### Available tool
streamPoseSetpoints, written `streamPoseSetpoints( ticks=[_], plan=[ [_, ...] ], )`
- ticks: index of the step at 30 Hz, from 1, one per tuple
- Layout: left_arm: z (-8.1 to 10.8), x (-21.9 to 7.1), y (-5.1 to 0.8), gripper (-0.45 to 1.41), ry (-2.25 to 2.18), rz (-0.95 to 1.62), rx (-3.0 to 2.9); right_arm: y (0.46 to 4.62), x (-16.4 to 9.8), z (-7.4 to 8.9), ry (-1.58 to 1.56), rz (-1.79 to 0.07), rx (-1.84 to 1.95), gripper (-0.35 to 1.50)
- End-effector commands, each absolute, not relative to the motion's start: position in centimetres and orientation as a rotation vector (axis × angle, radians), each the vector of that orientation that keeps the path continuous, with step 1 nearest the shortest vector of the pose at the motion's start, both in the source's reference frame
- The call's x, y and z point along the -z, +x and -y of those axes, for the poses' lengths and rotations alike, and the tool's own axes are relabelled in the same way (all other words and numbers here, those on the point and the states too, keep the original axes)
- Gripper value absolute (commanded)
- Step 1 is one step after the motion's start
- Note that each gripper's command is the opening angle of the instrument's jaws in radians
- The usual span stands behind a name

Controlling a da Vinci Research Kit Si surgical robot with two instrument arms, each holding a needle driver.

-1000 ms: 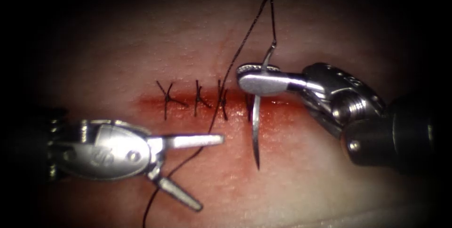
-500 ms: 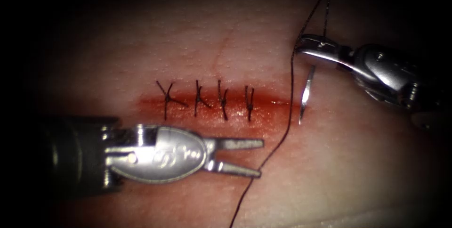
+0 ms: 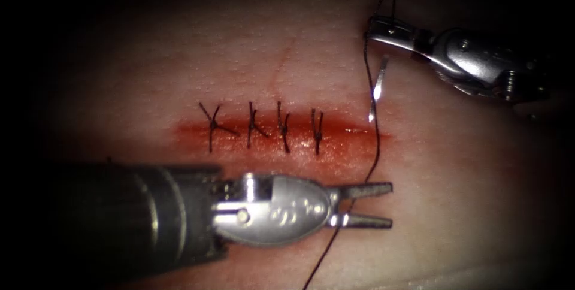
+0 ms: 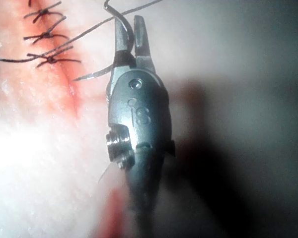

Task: Wound Closure
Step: Throw the suture through the top face of the cut.

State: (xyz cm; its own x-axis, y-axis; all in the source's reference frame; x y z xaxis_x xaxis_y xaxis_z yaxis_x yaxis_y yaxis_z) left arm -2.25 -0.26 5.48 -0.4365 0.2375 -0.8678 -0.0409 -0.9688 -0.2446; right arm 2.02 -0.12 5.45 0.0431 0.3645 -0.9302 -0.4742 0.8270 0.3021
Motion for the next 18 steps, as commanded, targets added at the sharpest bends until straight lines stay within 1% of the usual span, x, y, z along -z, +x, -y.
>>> streamPoseSetpoints(
  ticks=[1, 2, 3, 4, 8, 9, 12, 18],
  plan=[
    [0.26, -5.62, -2.41, -0.03, -1.544, 0.285, -2.533, 2.10, -5.53, 0.10, -0.098, -1.391, -0.641, -0.35],
    [0.26, -5.62, -2.41, -0.03, -1.544, 0.285, -2.533, 2.10, -5.53, 0.10, -0.098, -1.391, -0.641, -0.35],
    [0.25, -5.74, -2.52, -0.11, -1.519, 0.300, -2.559, 2.11, -5.52, 0.11, -0.101, -1.389, -0.635, -0.35],
    [0.24, -5.78, -2.54, -0.15, -1.500, 0.304, -2.574, 2.11, -5.52, 0.12, -0.101, -1.389, -0.635, -0.35],
    [0.21, -6.16, -2.46, -0.16, -1.213, 0.246, -2.737, 2.11, -5.50, 0.16, -0.105, -1.395, -0.620, -0.35],
    [0.19, -6.22, -2.43, -0.15, -1.190, 0.247, -2.743, 2.11, -5.50, 0.17, -0.104, -1.398, -0.617, -0.35],
    [0.09, -6.42, -2.18, -0.01, -1.104, 0.224, -2.736, 2.11, -5.55, 0.17, -0.109, -1.403, -0.614, -0.35],
    [0.01, -6.29, -1.88, 0.00, -1.067, 0.231, -2.717, 2.15, -5.66, 0.17, -0.138, -1.408, -0.573, -0.35]
  ],
)
